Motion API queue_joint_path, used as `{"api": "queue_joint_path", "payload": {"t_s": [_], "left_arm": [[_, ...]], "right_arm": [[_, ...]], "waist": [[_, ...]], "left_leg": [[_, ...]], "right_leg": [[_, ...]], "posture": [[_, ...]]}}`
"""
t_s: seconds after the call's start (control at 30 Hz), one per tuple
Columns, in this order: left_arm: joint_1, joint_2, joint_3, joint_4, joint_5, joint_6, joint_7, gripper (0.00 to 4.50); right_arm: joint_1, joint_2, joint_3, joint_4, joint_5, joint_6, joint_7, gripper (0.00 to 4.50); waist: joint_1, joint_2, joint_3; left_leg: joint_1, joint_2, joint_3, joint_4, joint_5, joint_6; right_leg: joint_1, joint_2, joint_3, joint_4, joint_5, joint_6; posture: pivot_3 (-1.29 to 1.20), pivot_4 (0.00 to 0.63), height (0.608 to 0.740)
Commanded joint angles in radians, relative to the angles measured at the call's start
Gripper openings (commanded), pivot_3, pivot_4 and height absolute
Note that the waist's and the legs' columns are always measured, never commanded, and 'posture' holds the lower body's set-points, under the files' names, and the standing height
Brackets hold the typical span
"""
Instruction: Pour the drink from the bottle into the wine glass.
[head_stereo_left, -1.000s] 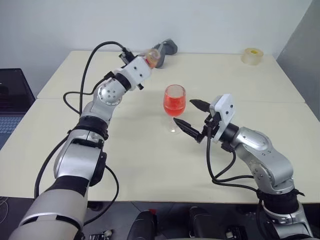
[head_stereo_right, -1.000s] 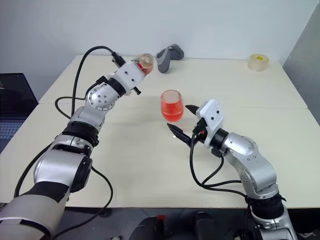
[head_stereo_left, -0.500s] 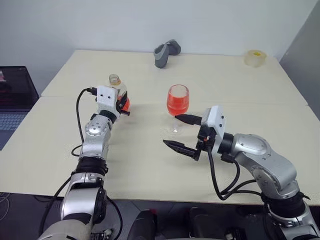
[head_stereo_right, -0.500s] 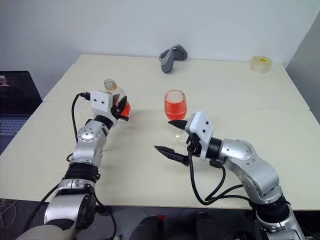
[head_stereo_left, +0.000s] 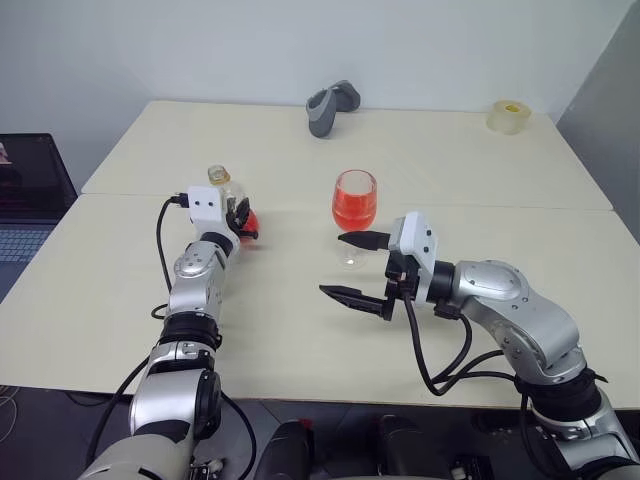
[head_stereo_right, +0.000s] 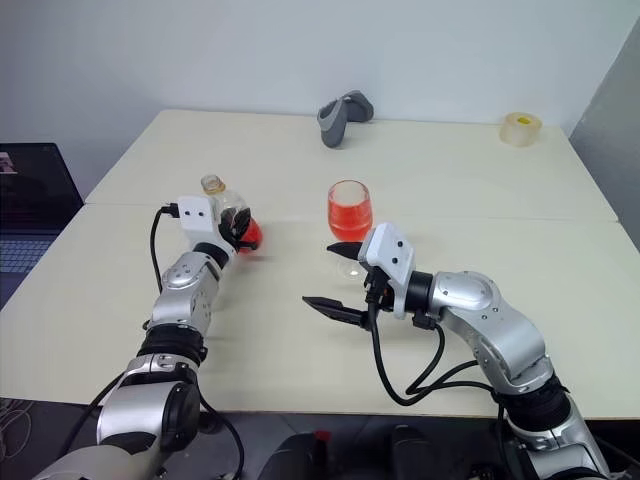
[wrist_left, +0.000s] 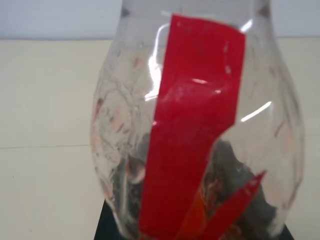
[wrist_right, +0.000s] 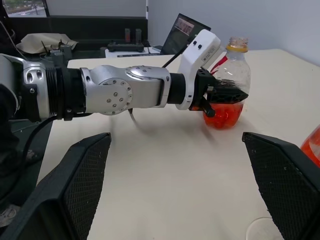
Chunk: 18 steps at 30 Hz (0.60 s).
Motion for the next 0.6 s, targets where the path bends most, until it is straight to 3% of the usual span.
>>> {"api": "queue_joint_path", "payload": {"t_s": [0.03, 0.27, 0.43, 0.6], "left_arm": [[0.004, 0.018, 0.001, 0.016, 0.006, -0.028, -0.024, 2.19], [0.086, 0.017, 0.002, -0.107, -0.003, -0.023, -0.048, 4.4], [0.178, 0.02, 0.0, -0.284, -0.008, 0.027, -0.045, 4.49], [0.342, 0.024, 0.029, -0.621, -0.042, 0.187, -0.008, 4.49]], "right_arm": [[-0.02, 0.003, 0.0, -0.021, 0.0, -0.015, 0.009, 4.5], [-0.012, -0.005, -0.003, -0.039, -0.009, -0.01, 0.001, 4.5], [0.004, -0.017, -0.028, -0.064, 0.006, 0.007, -0.013, 4.5], [0.081, -0.019, -0.115, -0.118, 0.003, 0.013, -0.098, 4.5]], "waist": [[0.0, 0.0, 0.0], [0.0, 0.0, 0.0], [0.0, 0.0, 0.0], [0.0, 0.0, 0.0]], "left_leg": [[0.0, 0.0, 0.0, 0.0, 0.0, 0.0], [0.0, 0.0, 0.0, 0.0, 0.0, 0.0], [0.0, 0.0, 0.0, 0.0, 0.0, 0.0], [0.0, 0.001, 0.0, -0.001, 0.0, 0.0]], "right_leg": [[0.0, 0.0, 0.0, 0.0, 0.0, 0.0], [0.0, 0.0, 0.001, 0.0, 0.0, 0.0], [0.0, 0.0, 0.001, 0.0, 0.0, 0.0], [0.0, 0.0, 0.002, -0.001, 0.0, 0.0]], "posture": [[0.0, 0.15, 0.74], [0.0, 0.15, 0.74], [0.0, 0.15, 0.74], [0.0, 0.15, 0.74]]}}
